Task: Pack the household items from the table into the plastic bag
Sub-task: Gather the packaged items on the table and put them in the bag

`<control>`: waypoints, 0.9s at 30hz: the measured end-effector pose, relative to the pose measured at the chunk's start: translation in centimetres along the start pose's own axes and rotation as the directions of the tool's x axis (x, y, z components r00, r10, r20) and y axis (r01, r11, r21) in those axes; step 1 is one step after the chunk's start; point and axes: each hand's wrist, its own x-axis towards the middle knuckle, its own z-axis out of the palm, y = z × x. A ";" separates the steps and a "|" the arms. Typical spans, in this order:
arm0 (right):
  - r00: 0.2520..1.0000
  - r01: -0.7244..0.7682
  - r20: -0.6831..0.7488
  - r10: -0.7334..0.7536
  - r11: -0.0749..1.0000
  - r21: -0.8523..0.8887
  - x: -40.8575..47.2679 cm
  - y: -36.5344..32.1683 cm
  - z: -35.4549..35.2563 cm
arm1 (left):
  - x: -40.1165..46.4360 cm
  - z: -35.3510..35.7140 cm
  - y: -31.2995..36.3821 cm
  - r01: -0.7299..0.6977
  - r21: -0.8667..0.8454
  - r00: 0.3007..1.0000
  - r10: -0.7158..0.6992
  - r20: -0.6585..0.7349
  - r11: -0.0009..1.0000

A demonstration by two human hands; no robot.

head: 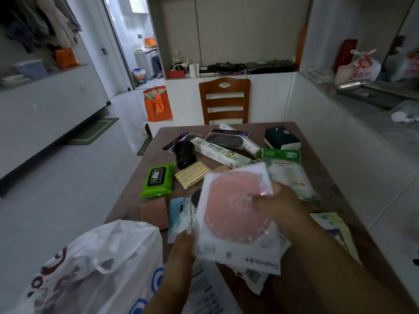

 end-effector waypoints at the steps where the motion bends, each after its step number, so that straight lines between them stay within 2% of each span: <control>1: 0.995 -0.069 0.079 0.067 0.998 0.011 0.0 0.7 0.9 | -0.1 -0.6 0.3 0.076 -0.143 0.995 -0.066 0.074 0.987; 3: 0.964 -0.156 0.215 0.156 0.988 -0.016 -0.4 2.2 2.7 | -0.7 -1.7 0.6 0.213 -0.235 0.958 -0.154 0.243 0.948; 4: 0.947 -0.192 0.256 0.194 0.981 -0.034 -0.4 2.9 3.4 | -1.0 -2.2 0.5 0.241 -0.224 0.946 -0.178 0.270 0.944; 6: 0.927 -0.273 0.252 0.276 0.961 -0.050 0.3 3.8 4.5 | -1.0 -2.9 -0.4 0.238 -0.186 0.946 -0.184 0.268 0.953; 9: 0.944 -0.292 0.091 0.318 0.930 -0.222 3.0 4.6 5.1 | -0.8 -3.4 -1.3 0.201 -0.199 0.976 -0.179 0.122 0.959; 11: 0.940 -0.337 -0.003 0.340 0.930 -0.145 5.5 5.7 5.7 | -0.6 -3.5 -1.8 0.193 -0.215 0.981 -0.193 0.020 0.957; 13: 0.891 -0.453 -0.003 0.454 0.890 0.055 7.5 7.0 6.4 | -0.3 -3.8 -2.0 0.172 -0.163 0.983 -0.181 -0.041 0.972; 14: 0.864 -0.502 0.015 0.503 0.859 0.100 8.3 7.5 6.7 | -0.3 -3.8 -2.1 0.167 -0.116 0.984 -0.173 -0.044 0.979; 16: 0.826 -0.563 0.041 0.561 0.821 0.099 9.7 8.6 7.6 | -0.3 -3.9 -2.3 0.170 -0.063 0.983 -0.174 -0.061 0.983; 18: 0.818 -0.575 0.039 0.574 0.816 0.066 10.4 9.9 8.4 | -0.2 -4.0 -2.4 0.202 -0.095 0.978 -0.206 -0.038 0.975; 20: 0.852 -0.524 0.014 0.524 0.852 0.006 10.7 10.0 9.1 | 0.2 -3.8 -2.6 0.238 -0.110 0.967 -0.246 -0.062 0.965; 23: 0.943 -0.309 -0.133 0.305 0.951 -0.013 10.9 8.1 8.8 | 1.5 -4.1 -4.1 0.232 -0.035 0.966 -0.234 -0.111 0.972; 25: 0.948 -0.180 -0.263 0.179 0.983 0.020 10.9 5.9 7.9 | 1.7 -4.1 -4.1 0.238 0.052 0.966 -0.230 -0.122 0.970; 27: 0.917 -0.080 -0.381 0.116 0.991 0.109 10.8 4.0 6.7 | 1.6 -3.6 -3.6 0.265 0.116 0.962 -0.255 -0.095 0.957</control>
